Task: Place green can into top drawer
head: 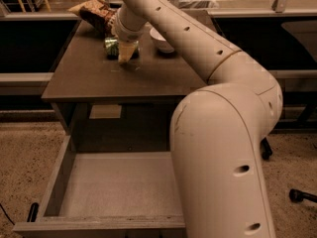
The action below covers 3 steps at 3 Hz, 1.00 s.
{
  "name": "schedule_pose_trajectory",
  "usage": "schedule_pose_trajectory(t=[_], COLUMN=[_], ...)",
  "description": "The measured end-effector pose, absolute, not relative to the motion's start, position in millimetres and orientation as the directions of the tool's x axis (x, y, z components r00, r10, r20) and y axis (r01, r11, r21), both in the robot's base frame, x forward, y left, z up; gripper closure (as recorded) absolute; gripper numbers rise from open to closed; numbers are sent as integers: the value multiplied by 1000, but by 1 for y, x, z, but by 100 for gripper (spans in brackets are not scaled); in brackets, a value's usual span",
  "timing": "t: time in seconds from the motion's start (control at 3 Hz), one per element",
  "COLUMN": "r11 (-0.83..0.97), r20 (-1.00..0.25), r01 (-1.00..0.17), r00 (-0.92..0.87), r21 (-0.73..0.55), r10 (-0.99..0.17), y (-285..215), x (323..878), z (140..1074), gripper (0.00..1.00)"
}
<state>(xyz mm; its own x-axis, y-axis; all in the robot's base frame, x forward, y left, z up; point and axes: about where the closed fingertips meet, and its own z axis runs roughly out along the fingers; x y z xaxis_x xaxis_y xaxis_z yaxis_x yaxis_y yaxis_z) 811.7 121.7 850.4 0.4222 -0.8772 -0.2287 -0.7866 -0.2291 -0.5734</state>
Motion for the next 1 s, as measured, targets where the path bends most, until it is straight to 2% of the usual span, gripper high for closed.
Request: schedule_pose_trajectory(t=[0.33, 0.67, 1.0], r11=[-227, -224, -236], r20=[-204, -174, -154], r01=[-780, -778, -772], r00=[411, 392, 394], r21=[-583, -587, -590], r10=[-888, -903, -906], y=[120, 117, 118], x=[819, 828, 831], z=[844, 834, 830], gripper=[42, 59, 62])
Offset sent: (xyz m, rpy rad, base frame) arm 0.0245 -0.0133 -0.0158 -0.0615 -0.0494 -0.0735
